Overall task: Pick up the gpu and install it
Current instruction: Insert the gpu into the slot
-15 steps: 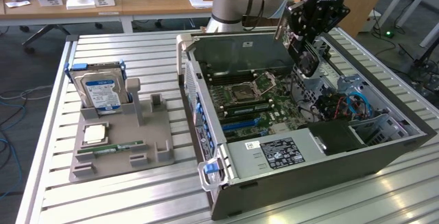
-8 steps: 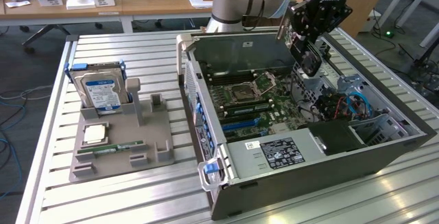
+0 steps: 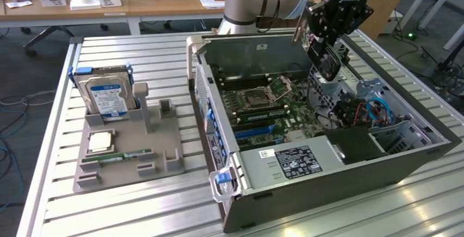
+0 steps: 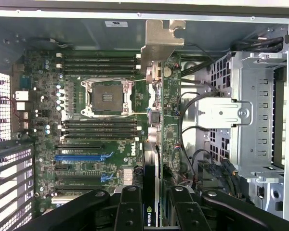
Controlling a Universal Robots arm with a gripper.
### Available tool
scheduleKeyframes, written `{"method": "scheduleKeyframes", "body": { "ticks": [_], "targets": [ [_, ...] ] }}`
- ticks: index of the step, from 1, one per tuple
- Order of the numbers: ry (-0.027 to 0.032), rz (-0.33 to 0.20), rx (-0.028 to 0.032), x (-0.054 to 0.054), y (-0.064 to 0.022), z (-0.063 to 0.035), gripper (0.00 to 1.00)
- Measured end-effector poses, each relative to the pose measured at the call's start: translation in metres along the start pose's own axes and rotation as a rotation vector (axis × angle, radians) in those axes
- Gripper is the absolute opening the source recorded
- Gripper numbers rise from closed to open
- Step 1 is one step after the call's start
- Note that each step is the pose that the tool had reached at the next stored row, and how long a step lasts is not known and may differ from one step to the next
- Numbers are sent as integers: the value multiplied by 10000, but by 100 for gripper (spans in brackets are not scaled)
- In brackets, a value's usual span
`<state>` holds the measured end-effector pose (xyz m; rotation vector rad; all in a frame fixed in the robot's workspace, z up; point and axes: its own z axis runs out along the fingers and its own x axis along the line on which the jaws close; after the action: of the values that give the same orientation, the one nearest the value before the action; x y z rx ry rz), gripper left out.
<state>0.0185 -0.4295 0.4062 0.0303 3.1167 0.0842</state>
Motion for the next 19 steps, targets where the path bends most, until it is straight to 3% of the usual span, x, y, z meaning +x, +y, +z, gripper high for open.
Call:
{"method": "scheduleKeyframes", "body": {
  "ticks": [10, 19],
  "targets": [
    [3, -60, -1, 2, 0, 0, 26],
    [53, -975, -23, 14, 0, 1, 26]
  ]
}}
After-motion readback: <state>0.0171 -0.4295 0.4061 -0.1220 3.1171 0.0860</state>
